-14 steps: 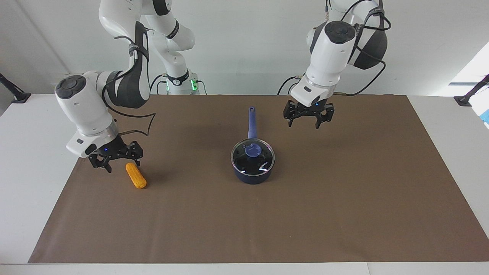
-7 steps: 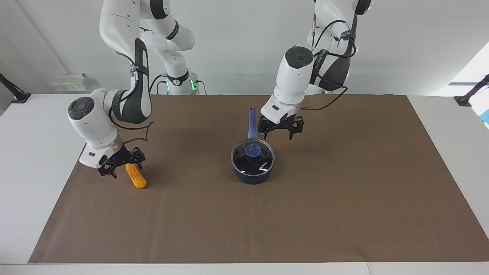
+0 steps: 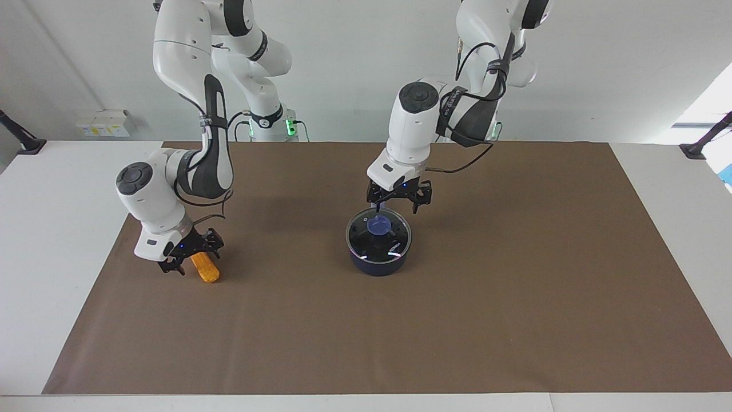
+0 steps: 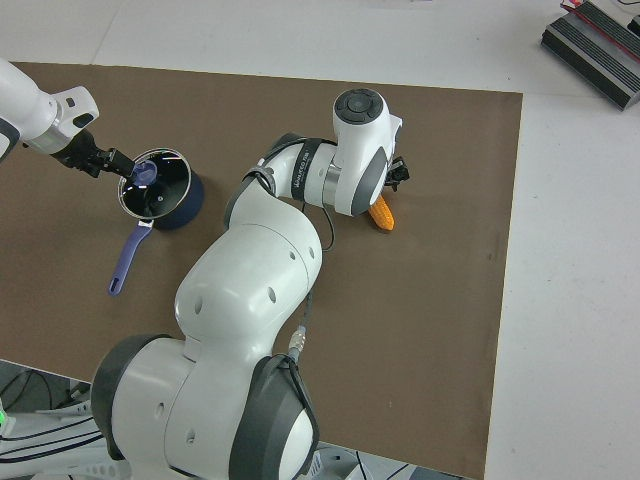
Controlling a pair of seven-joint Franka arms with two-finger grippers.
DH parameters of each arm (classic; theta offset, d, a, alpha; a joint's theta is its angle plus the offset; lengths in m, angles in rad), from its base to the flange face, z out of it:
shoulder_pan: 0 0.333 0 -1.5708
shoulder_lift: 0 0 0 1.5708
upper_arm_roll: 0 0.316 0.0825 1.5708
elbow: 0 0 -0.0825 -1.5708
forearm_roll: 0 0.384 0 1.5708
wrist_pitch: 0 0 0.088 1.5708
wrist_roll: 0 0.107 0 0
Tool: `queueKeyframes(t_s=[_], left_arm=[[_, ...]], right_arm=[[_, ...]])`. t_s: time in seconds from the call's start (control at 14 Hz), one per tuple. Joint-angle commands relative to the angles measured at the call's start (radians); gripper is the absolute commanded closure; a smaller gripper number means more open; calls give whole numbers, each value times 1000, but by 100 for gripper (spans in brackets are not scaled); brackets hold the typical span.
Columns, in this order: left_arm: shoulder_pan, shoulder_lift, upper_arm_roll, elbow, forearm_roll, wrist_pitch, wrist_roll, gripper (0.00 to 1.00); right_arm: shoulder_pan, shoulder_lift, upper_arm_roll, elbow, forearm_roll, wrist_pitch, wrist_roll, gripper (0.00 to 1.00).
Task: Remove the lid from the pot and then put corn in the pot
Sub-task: 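Reach the left gripper to the pot lid while the right gripper reaches the corn, then grasp the lid knob with the left gripper while the right gripper grasps the corn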
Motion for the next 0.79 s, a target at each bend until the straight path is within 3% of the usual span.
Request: queueKeyframes(t_s=[0.0, 0.14, 0.21, 0.36, 0.43, 0.71], left_arm=[[-32, 87, 20, 118, 4, -23, -42, 0], [-32, 134, 22, 173, 4, -40, -43, 0], [-37, 168, 22, 204, 7, -44, -54, 0], [-48, 216, 25, 253, 15, -38, -70, 0], [-42, 219, 26, 258, 24, -43, -68, 0], [-40, 214, 26, 253, 58, -72, -65, 0]], right_arm=[[-4, -10, 3, -28, 22, 28, -37, 0], [-2, -12, 3, -31, 22, 28, -34, 0], [-2, -13, 3, -35, 22, 25, -34, 20], [-2, -13, 3, -37, 22, 23, -37, 84], [-2, -13, 3, -35, 22, 23, -37, 100], [-2, -3, 4, 8, 22, 11, -1, 100]])
